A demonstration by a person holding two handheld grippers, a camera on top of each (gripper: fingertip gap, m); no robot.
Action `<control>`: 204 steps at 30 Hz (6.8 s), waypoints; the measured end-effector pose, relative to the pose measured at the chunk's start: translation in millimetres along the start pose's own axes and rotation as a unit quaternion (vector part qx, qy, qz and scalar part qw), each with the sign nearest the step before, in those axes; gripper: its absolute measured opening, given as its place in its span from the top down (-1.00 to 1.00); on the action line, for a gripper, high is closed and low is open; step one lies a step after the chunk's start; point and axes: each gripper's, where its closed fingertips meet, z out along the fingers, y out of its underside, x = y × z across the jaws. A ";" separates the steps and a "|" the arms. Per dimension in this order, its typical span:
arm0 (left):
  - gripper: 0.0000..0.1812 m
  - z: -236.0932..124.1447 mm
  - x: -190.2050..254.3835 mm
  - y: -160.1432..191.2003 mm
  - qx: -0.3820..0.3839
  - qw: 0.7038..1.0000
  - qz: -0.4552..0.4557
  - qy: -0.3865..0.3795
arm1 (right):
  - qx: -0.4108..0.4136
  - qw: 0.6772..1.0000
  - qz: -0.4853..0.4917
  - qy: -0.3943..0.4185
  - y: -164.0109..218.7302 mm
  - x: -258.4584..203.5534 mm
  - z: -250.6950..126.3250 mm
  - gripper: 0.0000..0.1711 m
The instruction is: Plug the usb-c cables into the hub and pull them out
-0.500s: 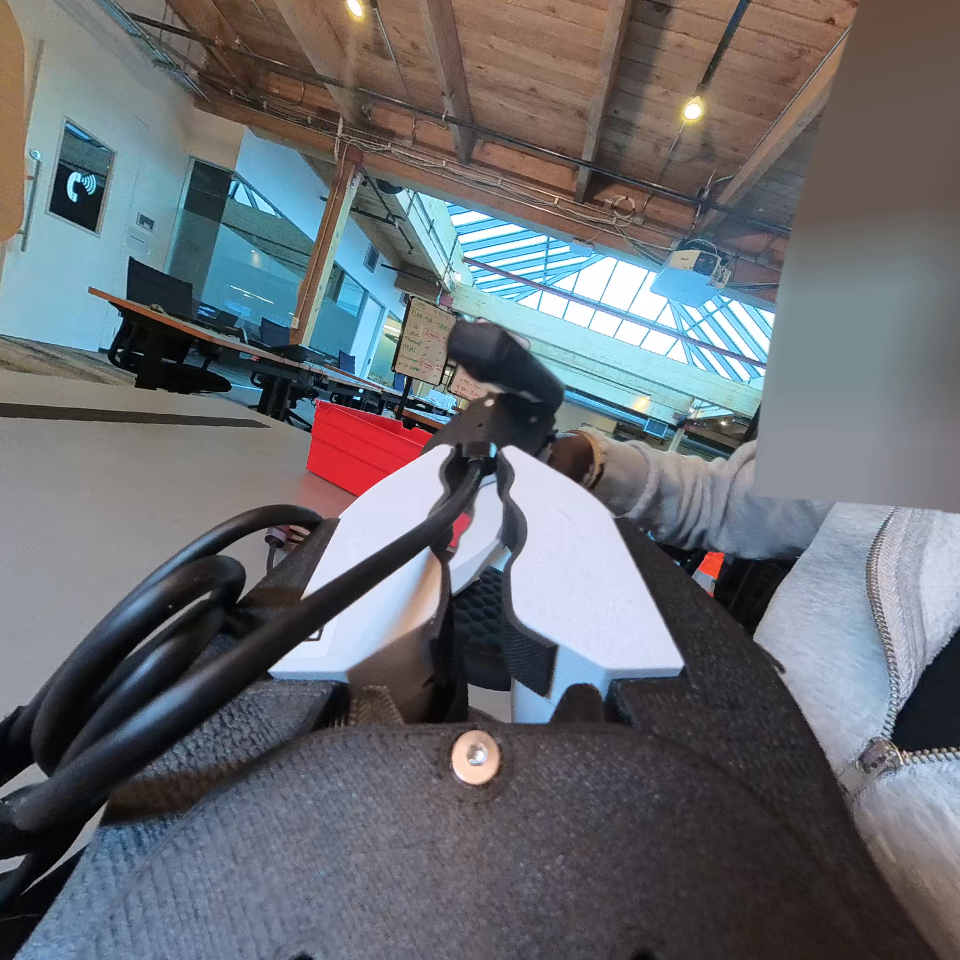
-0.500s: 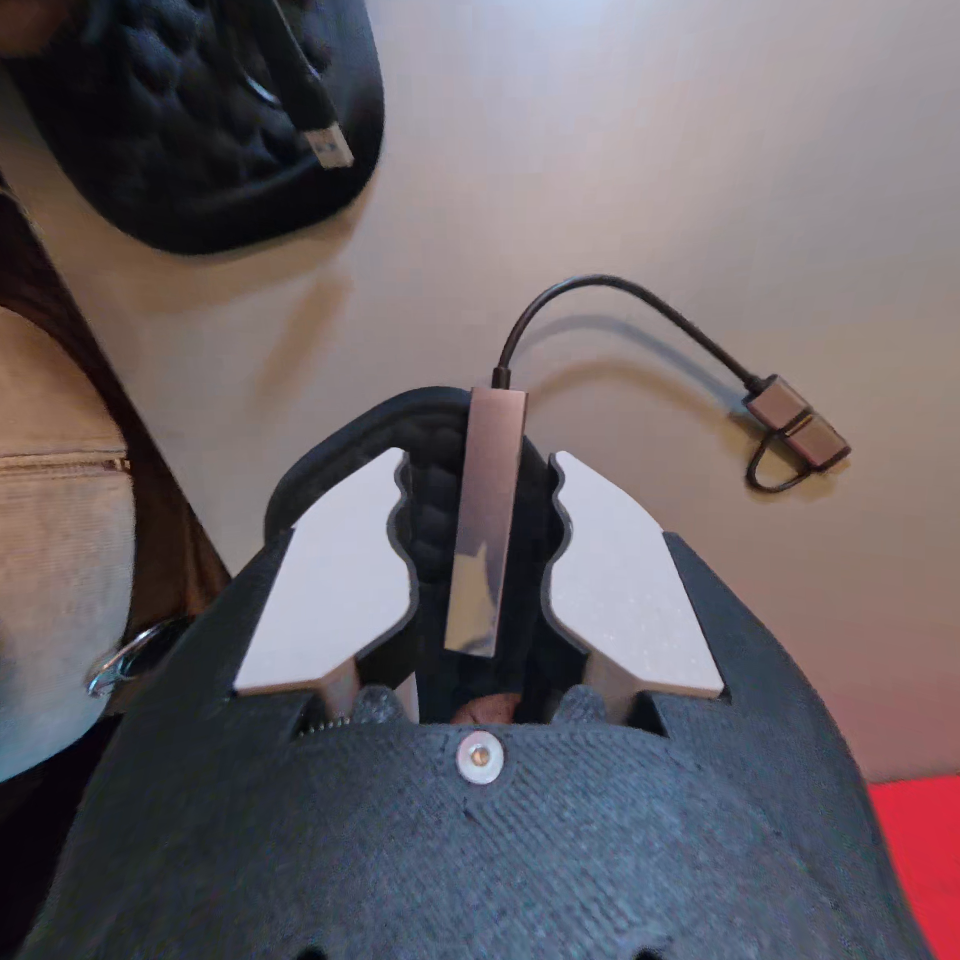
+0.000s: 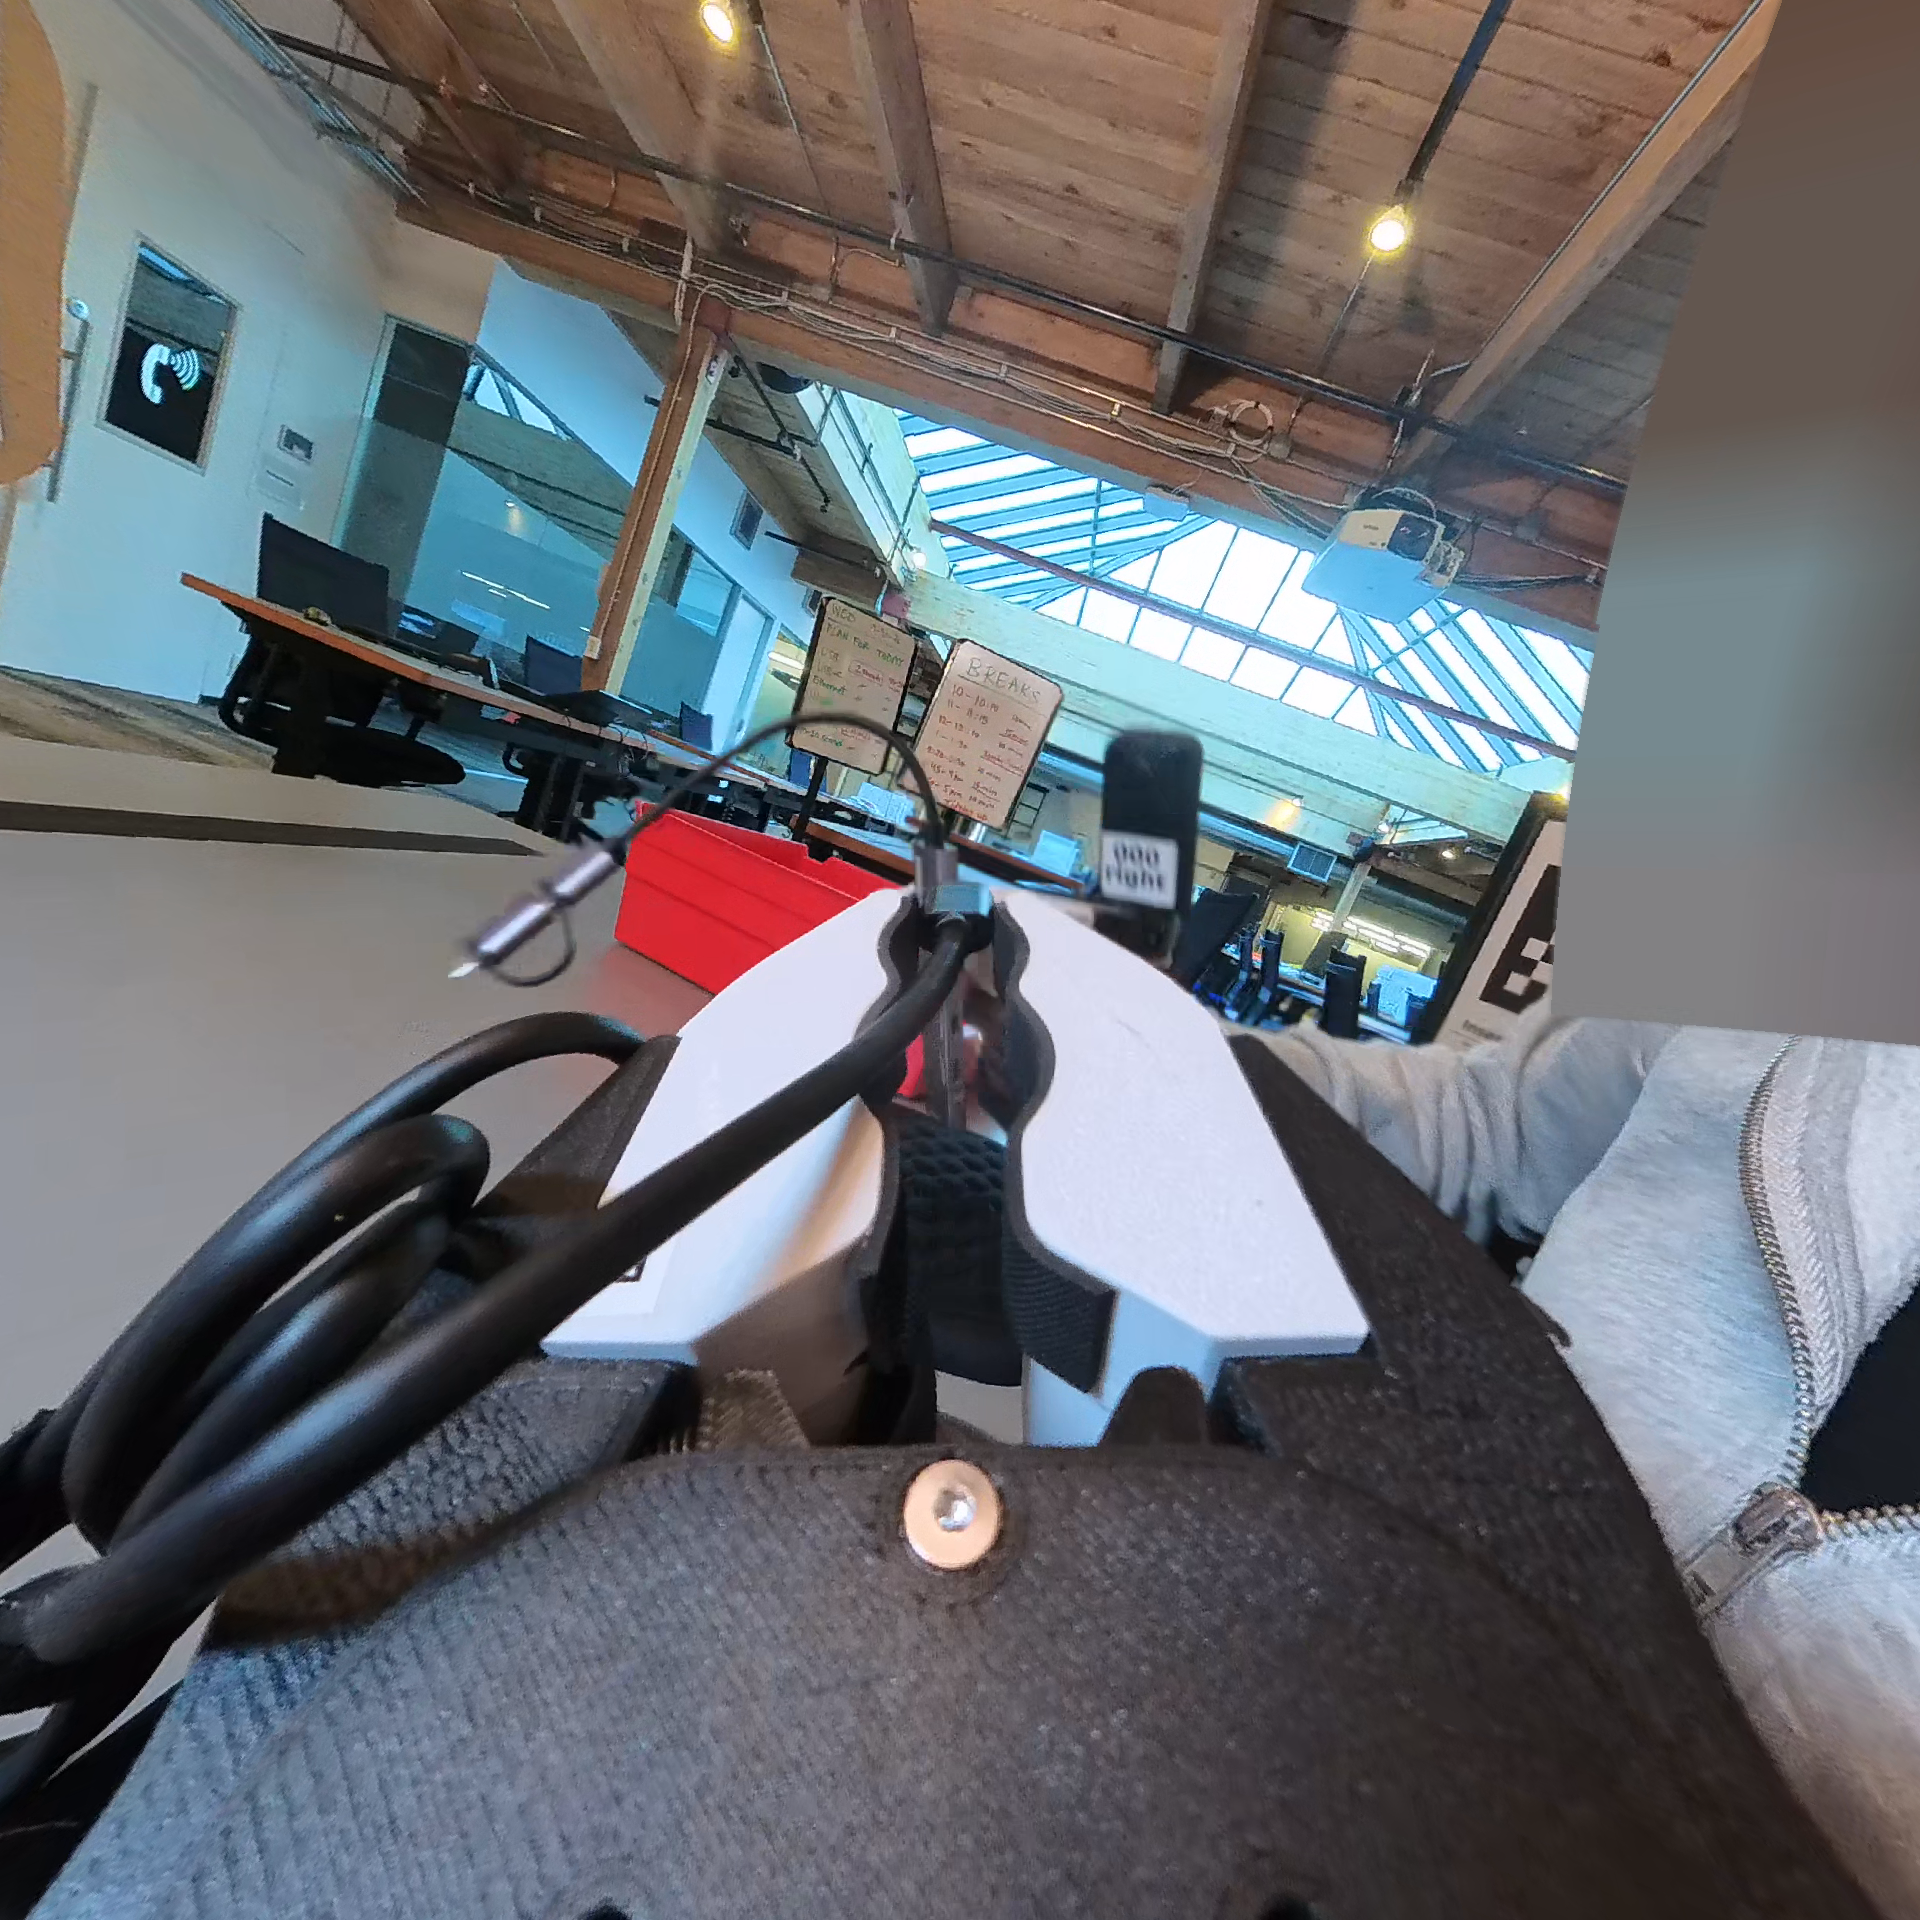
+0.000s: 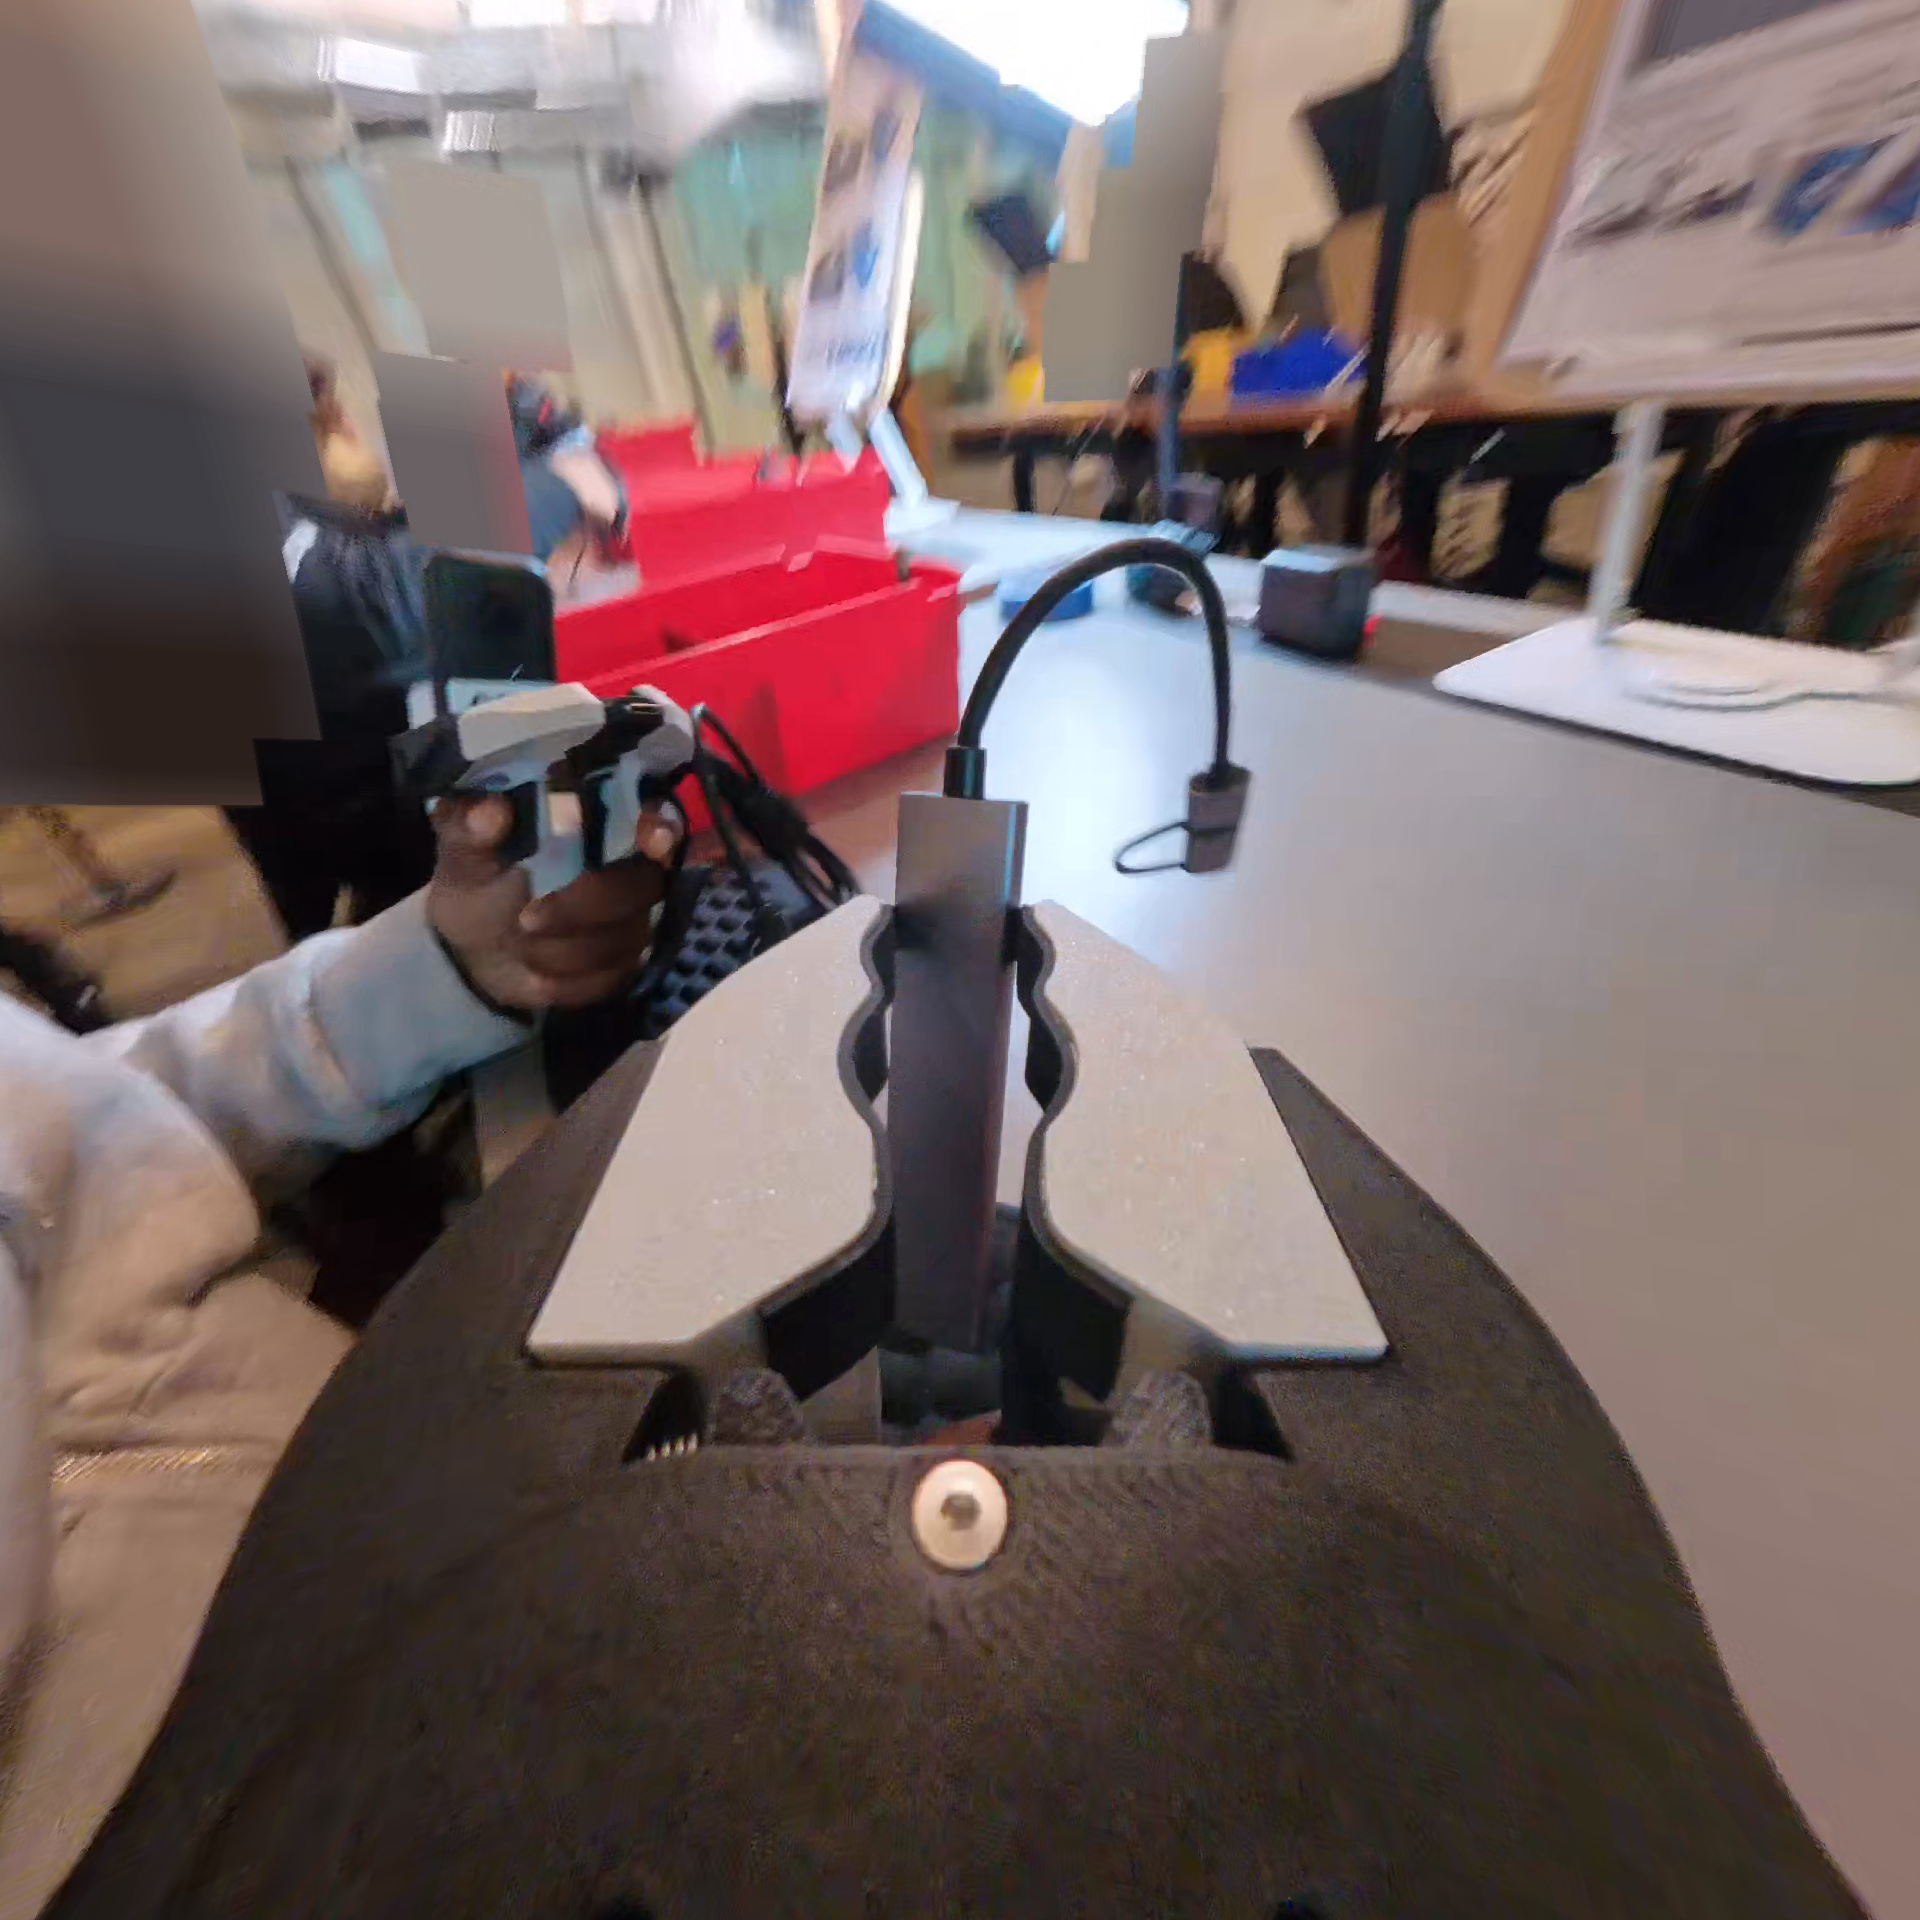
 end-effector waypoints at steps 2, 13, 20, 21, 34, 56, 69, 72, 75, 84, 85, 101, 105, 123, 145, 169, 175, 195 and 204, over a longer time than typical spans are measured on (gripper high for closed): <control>0.84 0.5 -0.2 0.8 -0.002 1.000 0.002 -0.002 | 0.046 0.998 0.017 0.044 13.6 5.9 -14.3 0.75; 0.84 1.8 -0.1 2.7 -0.009 1.000 0.007 -0.003 | 0.017 0.992 -0.030 0.120 29.3 10.5 -34.7 0.75; 0.84 1.6 0.8 2.7 -0.009 1.000 0.011 -0.002 | 0.032 0.984 -0.069 0.163 20.0 22.2 -7.3 0.75; 0.84 1.5 1.2 2.6 -0.008 1.000 0.011 -0.001 | 0.030 0.982 -0.073 0.174 20.3 22.9 -10.4 0.74; 0.84 3.1 2.2 5.0 -0.016 1.000 0.021 -0.003 | 0.015 0.971 -0.095 0.218 10.7 23.9 -32.9 0.75; 0.84 4.3 3.0 6.5 -0.020 0.999 0.026 -0.003 | -0.129 0.971 -0.112 0.166 56.6 0.0 -80.8 0.73; 0.84 19.7 14.1 22.1 -0.066 0.993 0.101 -0.011 | -0.284 0.944 -0.165 0.028 62.2 -5.5 -72.5 0.73; 0.84 31.7 18.3 33.3 -0.094 0.984 0.149 -0.027 | -0.269 0.952 -0.127 0.078 60.8 -0.2 -71.3 0.74; 0.84 36.9 21.2 37.7 -0.100 0.983 0.153 -0.020 | -0.244 0.956 -0.115 0.115 59.7 2.6 -74.3 0.74; 0.84 30.0 18.1 27.2 -0.065 0.989 0.131 -0.014 | -0.154 0.954 0.037 0.256 54.5 23.8 -88.4 0.74; 0.84 29.9 18.3 27.2 -0.065 0.989 0.130 -0.013 | -0.147 0.953 0.034 0.264 54.5 24.5 -87.0 0.74; 0.84 17.4 17.0 10.0 -0.003 0.995 0.104 -0.008 | -0.528 0.844 0.094 -0.008 117.0 17.1 -19.7 0.75; 0.85 16.8 16.8 9.5 -0.001 0.995 0.098 -0.005 | -0.545 0.811 0.196 -0.086 110.2 12.0 -20.5 0.63; 0.85 16.2 17.5 9.5 0.001 0.995 0.099 -0.002 | -0.578 0.670 0.387 -0.258 111.5 -14.1 -27.9 0.71; 0.85 16.2 18.9 9.9 0.002 0.993 0.115 -0.008 | -0.709 0.685 -0.168 -0.009 122.5 17.9 -57.6 0.75; 0.85 14.6 17.7 7.7 0.010 0.995 0.103 -0.004 | -0.609 0.731 -0.301 0.064 104.0 43.3 -22.2 0.78; 0.84 14.6 18.9 8.1 0.010 0.994 0.113 -0.007 | -0.501 0.632 -0.565 0.175 108.4 26.7 -25.7 0.78; 0.84 15.6 19.3 9.8 0.003 0.993 0.116 -0.007 | -0.621 0.764 -0.167 0.053 126.5 16.9 -29.0 0.89; 0.84 15.6 16.2 9.7 0.003 0.995 0.103 -0.008 | -0.032 0.997 0.063 -0.023 17.6 4.9 1.5 0.90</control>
